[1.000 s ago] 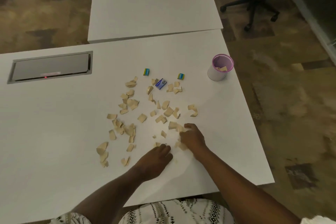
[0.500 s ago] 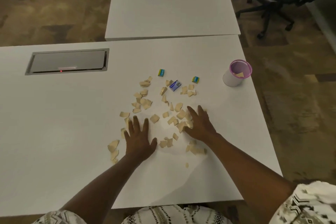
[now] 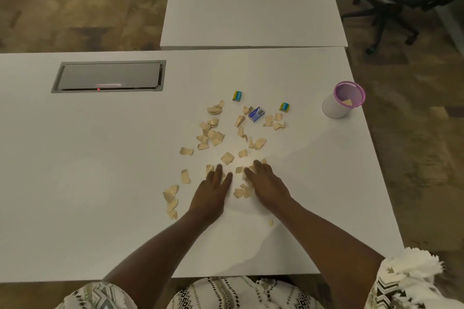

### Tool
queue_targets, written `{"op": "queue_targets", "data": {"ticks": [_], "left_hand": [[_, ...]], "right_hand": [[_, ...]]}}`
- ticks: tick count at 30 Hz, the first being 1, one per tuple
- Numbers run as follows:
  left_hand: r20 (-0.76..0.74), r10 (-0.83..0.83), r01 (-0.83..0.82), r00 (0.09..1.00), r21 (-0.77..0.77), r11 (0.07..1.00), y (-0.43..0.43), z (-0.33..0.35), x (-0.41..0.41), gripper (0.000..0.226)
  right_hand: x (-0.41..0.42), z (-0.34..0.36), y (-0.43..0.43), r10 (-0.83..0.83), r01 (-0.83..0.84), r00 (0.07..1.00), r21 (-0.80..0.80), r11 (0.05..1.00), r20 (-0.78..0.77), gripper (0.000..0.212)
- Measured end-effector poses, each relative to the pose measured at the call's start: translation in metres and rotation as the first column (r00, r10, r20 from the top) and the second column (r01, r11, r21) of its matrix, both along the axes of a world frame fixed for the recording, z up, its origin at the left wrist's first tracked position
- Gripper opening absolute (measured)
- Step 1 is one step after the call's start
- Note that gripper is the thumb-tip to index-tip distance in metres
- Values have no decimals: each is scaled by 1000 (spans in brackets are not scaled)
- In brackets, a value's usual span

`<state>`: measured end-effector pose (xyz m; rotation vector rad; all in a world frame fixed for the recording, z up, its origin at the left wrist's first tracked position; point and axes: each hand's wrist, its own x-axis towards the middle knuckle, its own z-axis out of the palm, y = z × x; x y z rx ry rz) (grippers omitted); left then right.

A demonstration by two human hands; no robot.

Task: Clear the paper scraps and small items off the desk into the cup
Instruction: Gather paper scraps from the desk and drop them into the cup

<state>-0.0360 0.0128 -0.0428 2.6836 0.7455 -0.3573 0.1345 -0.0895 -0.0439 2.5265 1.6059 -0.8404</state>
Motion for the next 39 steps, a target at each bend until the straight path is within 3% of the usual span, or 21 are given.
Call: {"op": "queue_targets", "data": {"ticks": [3,8,11,15,20,30,34,39], "left_hand": [[37,-14,11,999,81,997,3,1,-3,69],[-47,19,-18,999,16,1000,9,-2,-9,63],[-49,31,-31,998,-6,999,9,-1,-13,61],[-35,21,-22,999,-14,1000,10,-2,-18,51],[8,-11,12,1000,-18,1000,14,-3,-22,31],[98,31,-28,995,-33,999,20,-3,-20,29],[148,47,-39,988,-62,997,12,-1,-12,16],[60,9,-8,998,-32,999,0,-3,0,25]], "right_hand": [[-5,1,-4,12,-16,997,42,999,75,36],[-10,7,-5,-12,0,994,112,994,105,17],[-12,9,-5,-60,42,993,169,985,101,21],[-17,13,-5,-249,239,968,278,930,2,27],[-24,24,-1,-548,598,801,282,750,-240,23],[-22,35,-1,-696,812,573,190,551,-432,23],[-16,34,-2,-707,859,491,147,491,-509,23],[-3,33,-7,-690,889,407,85,450,-598,21]]}}
